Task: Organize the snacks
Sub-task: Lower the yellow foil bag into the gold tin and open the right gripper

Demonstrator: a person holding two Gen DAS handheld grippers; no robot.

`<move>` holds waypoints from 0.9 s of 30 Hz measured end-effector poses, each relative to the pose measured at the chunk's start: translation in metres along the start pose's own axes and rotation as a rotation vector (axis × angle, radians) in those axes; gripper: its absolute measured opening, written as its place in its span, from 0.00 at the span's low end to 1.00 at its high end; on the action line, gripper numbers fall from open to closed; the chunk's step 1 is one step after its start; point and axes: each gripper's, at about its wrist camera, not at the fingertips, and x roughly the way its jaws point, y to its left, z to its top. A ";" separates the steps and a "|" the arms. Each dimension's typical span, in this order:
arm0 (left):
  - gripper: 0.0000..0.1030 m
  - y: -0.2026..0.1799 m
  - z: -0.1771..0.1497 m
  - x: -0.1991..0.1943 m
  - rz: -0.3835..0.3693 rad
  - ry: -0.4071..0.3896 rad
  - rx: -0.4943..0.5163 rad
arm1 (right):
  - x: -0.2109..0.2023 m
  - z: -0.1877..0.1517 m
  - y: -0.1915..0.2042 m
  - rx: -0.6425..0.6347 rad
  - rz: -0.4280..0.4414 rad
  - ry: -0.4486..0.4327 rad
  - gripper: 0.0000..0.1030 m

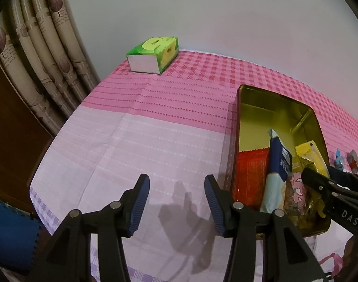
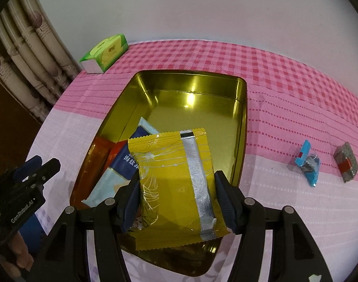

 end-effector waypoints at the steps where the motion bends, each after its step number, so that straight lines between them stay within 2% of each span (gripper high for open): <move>1: 0.48 0.000 0.000 0.000 0.001 0.000 0.000 | 0.000 -0.001 0.000 0.001 0.002 -0.001 0.56; 10: 0.48 -0.003 0.000 0.001 0.000 0.001 0.006 | -0.006 -0.007 0.004 -0.010 0.009 0.001 0.57; 18: 0.48 -0.005 -0.001 0.001 0.005 -0.001 0.014 | -0.017 -0.010 0.011 -0.044 0.008 -0.028 0.62; 27: 0.48 -0.005 -0.002 0.002 0.018 -0.005 0.024 | -0.036 -0.012 -0.004 -0.072 0.008 -0.072 0.62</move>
